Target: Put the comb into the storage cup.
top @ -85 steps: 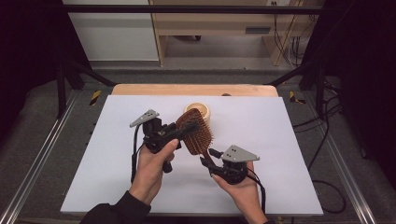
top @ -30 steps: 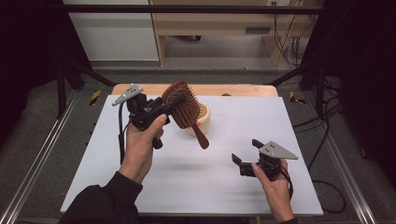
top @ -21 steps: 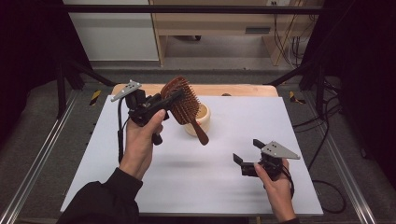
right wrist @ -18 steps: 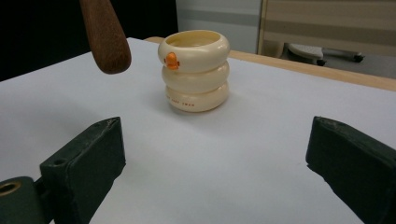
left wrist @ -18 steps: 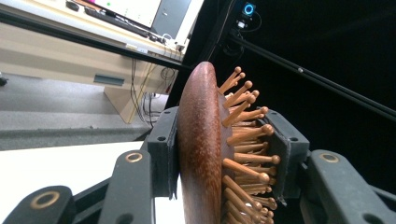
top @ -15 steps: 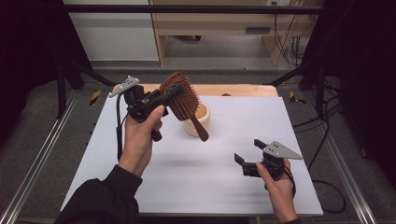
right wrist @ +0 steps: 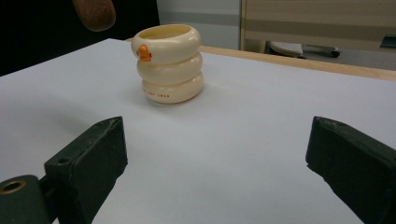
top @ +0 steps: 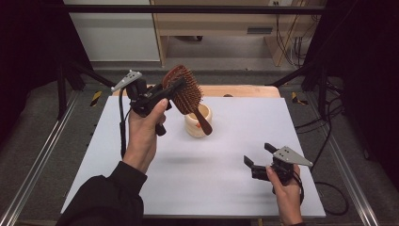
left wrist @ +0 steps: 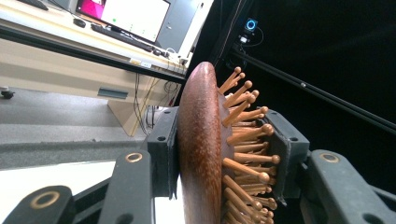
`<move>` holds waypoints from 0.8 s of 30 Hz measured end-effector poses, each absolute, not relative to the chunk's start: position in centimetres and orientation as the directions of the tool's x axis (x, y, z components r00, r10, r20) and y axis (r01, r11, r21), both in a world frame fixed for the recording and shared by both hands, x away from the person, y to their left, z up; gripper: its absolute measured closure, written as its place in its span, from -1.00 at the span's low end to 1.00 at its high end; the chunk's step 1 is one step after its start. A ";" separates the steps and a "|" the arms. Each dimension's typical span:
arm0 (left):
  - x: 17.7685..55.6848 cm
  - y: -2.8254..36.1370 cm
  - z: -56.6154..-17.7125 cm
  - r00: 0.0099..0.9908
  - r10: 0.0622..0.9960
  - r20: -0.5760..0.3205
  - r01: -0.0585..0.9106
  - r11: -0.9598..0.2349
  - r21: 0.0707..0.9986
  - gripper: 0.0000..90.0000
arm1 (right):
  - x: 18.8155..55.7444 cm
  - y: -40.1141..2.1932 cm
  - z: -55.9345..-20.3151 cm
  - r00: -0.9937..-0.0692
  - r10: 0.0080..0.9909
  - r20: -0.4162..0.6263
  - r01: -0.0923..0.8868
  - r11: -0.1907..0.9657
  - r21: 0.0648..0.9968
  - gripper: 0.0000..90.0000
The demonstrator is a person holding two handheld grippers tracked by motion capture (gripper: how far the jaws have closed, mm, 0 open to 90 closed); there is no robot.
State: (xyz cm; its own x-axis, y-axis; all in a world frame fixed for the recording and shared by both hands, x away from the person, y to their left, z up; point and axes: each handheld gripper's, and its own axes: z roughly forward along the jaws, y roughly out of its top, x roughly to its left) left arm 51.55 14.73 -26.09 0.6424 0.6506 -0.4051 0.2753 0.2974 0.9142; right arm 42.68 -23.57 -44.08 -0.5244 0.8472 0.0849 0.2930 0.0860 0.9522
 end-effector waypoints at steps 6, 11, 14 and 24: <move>52.4 14.3 -26.0 0.637 0.660 -0.398 0.272 0.290 0.917 0.17 | 42.7 -23.0 -44.3 -0.541 0.836 0.091 0.298 0.089 0.950 -0.88; 53.0 14.3 -26.2 0.624 0.668 -0.405 0.266 0.306 0.914 0.17 | 42.8 -23.2 -44.4 -0.548 0.832 0.080 0.297 0.104 0.949 -0.89; 53.4 14.2 -26.0 0.624 0.663 -0.414 0.268 0.316 0.910 0.17 | 42.8 -23.4 -44.4 -0.548 0.832 0.082 0.295 0.100 0.950 -0.89; 54.3 13.9 -25.7 0.614 0.671 -0.417 0.264 0.323 0.909 0.17 | 42.8 -23.5 -44.3 -0.546 0.833 0.092 0.295 0.088 0.952 -0.89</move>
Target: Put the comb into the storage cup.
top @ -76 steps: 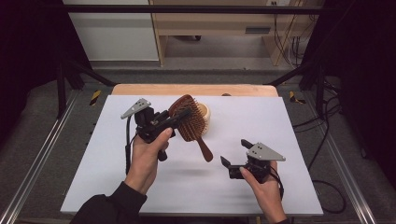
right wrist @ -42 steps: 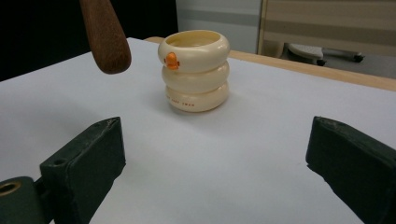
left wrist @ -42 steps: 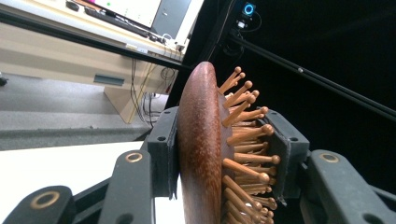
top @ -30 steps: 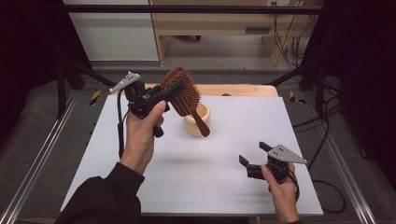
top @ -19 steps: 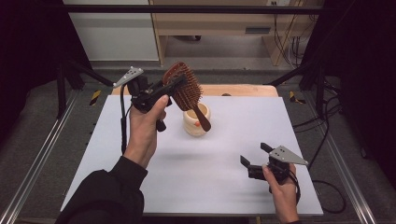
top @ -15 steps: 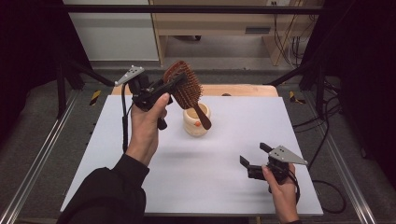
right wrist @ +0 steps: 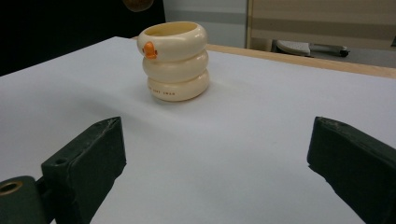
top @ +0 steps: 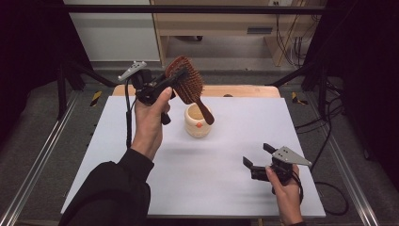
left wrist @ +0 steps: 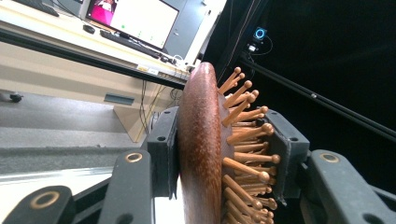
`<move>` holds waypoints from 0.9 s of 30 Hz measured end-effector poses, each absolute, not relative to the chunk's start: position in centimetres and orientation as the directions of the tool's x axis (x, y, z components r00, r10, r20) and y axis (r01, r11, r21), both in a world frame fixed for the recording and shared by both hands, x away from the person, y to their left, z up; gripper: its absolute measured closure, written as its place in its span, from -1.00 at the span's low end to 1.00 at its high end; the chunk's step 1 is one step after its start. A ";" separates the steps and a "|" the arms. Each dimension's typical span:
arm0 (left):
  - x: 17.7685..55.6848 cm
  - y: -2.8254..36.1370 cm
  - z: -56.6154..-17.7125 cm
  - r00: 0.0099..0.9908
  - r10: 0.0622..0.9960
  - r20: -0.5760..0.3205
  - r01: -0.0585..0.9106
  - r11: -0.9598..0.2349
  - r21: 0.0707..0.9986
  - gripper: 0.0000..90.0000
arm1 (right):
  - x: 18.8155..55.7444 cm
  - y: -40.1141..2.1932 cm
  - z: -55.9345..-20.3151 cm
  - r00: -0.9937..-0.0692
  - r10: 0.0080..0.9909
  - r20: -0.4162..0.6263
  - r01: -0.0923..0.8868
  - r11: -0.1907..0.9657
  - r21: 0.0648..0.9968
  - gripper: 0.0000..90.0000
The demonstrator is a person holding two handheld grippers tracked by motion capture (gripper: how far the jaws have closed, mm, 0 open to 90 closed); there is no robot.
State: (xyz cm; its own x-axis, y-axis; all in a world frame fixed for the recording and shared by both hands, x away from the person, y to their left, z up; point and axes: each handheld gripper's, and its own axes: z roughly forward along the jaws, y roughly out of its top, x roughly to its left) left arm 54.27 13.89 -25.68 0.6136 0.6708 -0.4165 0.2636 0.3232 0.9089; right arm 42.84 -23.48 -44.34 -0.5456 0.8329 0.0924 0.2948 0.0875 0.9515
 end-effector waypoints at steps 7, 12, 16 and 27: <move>54.6 13.3 -25.1 0.624 0.675 -0.393 0.249 0.305 0.919 0.17 | 42.9 -23.5 -44.4 -0.546 0.832 0.094 0.297 0.087 0.951 -0.89; 55.0 13.1 -25.0 0.625 0.671 -0.398 0.251 0.310 0.917 0.17 | 42.9 -23.6 -44.3 -0.543 0.834 0.100 0.297 0.080 0.952 -0.89; 55.1 12.9 -25.0 0.622 0.676 -0.395 0.247 0.310 0.918 0.17 | 42.9 -23.6 -44.3 -0.544 0.832 0.107 0.301 0.075 0.951 -0.89; 55.2 12.8 -24.6 0.618 0.690 -0.376 0.235 0.295 0.926 0.17 | 42.8 -23.7 -44.3 -0.544 0.833 0.102 0.296 0.077 0.952 -0.89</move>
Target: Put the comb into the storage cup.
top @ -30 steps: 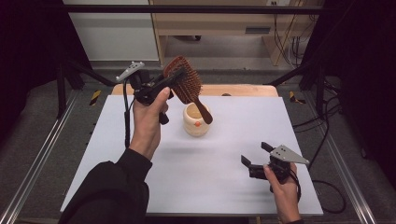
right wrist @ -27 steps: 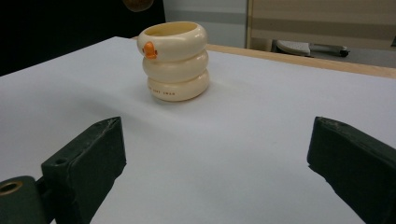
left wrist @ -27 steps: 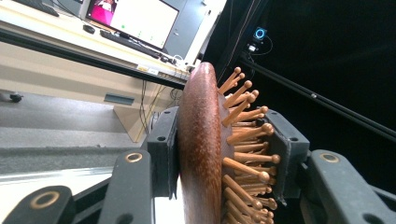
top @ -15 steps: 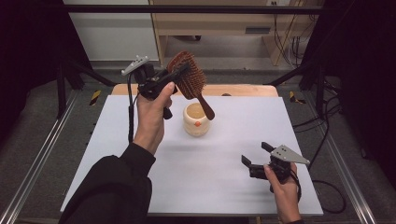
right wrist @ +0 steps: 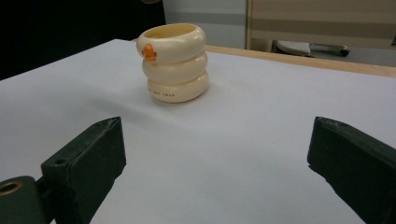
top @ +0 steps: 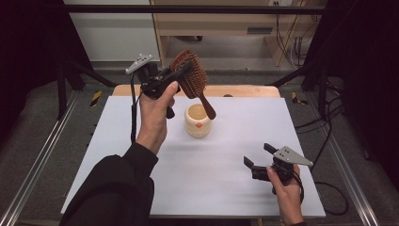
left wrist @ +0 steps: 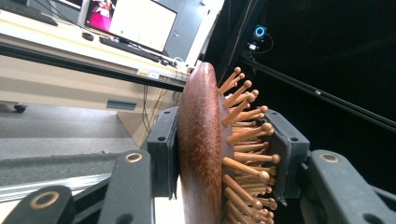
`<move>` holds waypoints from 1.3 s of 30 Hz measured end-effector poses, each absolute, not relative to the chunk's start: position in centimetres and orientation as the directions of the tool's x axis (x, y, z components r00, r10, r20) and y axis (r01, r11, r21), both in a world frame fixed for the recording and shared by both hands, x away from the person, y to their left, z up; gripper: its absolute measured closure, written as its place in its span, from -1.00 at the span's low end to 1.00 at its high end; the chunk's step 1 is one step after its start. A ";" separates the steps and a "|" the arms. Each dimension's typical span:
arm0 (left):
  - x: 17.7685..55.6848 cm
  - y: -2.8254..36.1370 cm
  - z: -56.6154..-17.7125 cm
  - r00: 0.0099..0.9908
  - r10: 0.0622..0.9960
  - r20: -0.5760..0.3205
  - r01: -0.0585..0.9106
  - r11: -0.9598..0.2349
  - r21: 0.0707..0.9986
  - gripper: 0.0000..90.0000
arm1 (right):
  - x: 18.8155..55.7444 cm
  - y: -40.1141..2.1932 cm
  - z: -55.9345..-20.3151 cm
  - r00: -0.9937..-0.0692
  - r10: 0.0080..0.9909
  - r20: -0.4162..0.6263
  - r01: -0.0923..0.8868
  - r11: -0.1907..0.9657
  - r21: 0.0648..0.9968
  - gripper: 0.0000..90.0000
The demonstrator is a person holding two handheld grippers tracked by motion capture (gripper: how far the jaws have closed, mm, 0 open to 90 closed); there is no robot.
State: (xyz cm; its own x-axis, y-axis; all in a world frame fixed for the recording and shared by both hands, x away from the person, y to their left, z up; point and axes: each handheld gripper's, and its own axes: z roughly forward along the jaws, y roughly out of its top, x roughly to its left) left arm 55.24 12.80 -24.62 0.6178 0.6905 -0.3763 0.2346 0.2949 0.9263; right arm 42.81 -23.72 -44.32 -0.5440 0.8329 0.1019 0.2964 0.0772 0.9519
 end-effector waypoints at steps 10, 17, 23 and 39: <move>55.5 13.5 -24.5 0.607 0.698 -0.379 0.227 0.304 0.925 0.17 | 42.8 -23.7 -44.3 -0.547 0.832 0.096 0.292 0.082 0.953 -0.89; 55.4 13.7 -24.4 0.607 0.697 -0.383 0.225 0.311 0.923 0.17 | 42.8 -23.6 -44.3 -0.549 0.830 0.101 0.293 0.078 0.953 -0.89; 55.7 13.8 -24.5 0.595 0.705 -0.386 0.218 0.321 0.922 0.17 | 42.8 -23.6 -44.3 -0.550 0.829 0.099 0.291 0.079 0.953 -0.90; 56.1 14.9 -24.5 0.573 0.732 -0.369 0.186 0.323 0.928 0.16 | 42.8 -23.5 -44.3 -0.551 0.829 0.098 0.293 0.082 0.953 -0.90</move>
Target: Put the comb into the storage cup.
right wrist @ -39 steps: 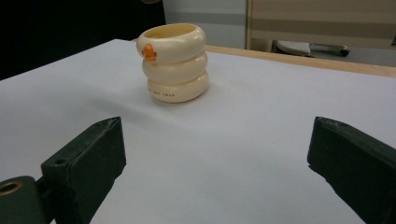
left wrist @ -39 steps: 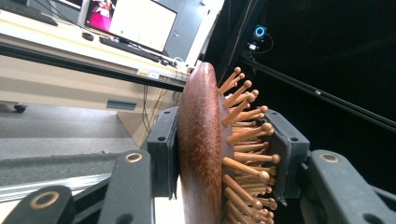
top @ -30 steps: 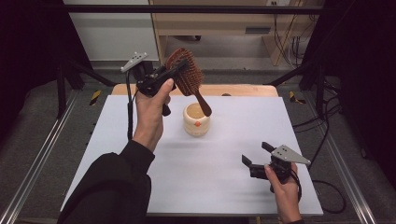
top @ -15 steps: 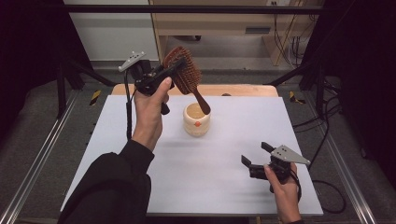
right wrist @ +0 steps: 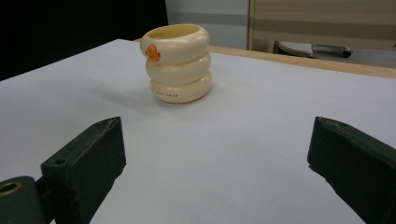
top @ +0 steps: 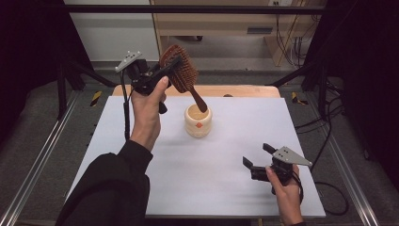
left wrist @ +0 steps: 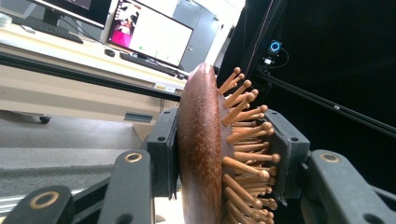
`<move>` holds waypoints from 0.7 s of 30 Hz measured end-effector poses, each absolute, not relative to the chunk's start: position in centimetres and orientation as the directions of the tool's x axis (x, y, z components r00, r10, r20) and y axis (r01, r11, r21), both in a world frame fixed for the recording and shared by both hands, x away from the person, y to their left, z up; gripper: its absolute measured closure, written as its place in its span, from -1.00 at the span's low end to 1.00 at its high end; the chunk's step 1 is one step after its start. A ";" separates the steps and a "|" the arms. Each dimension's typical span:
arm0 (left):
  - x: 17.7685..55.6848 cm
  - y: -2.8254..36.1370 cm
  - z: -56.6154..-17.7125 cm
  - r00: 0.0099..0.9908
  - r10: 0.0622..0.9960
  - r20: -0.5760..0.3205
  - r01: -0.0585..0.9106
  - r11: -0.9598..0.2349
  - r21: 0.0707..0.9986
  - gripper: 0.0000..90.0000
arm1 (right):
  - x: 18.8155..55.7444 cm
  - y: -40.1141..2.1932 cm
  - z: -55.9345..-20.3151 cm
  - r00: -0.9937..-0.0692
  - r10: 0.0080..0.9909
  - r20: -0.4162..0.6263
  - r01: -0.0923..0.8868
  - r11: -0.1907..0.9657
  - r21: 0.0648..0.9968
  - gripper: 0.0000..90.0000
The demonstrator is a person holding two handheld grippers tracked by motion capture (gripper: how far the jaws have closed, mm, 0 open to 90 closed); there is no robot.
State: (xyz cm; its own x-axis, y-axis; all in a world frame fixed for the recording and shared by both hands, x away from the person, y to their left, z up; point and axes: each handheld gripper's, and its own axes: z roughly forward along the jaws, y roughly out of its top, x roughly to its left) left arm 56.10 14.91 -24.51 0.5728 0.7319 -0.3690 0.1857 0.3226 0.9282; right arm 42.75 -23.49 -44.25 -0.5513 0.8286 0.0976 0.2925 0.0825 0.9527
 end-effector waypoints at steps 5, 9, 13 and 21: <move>56.6 15.3 -24.8 0.569 0.731 -0.376 0.190 0.328 0.925 0.16 | 42.7 -23.4 -44.3 -0.554 0.827 0.097 0.294 0.086 0.952 -0.90; 56.8 15.3 -24.9 0.564 0.736 -0.373 0.188 0.326 0.927 0.16 | 42.8 -23.4 -44.3 -0.553 0.828 0.096 0.293 0.085 0.952 -0.90; 57.0 15.4 -25.1 0.566 0.738 -0.367 0.189 0.317 0.930 0.16 | 42.7 -23.4 -44.3 -0.554 0.827 0.097 0.295 0.086 0.952 -0.89; 57.2 15.5 -25.2 0.565 0.744 -0.357 0.186 0.308 0.933 0.16 | 42.7 -23.4 -44.3 -0.554 0.826 0.098 0.295 0.085 0.952 -0.89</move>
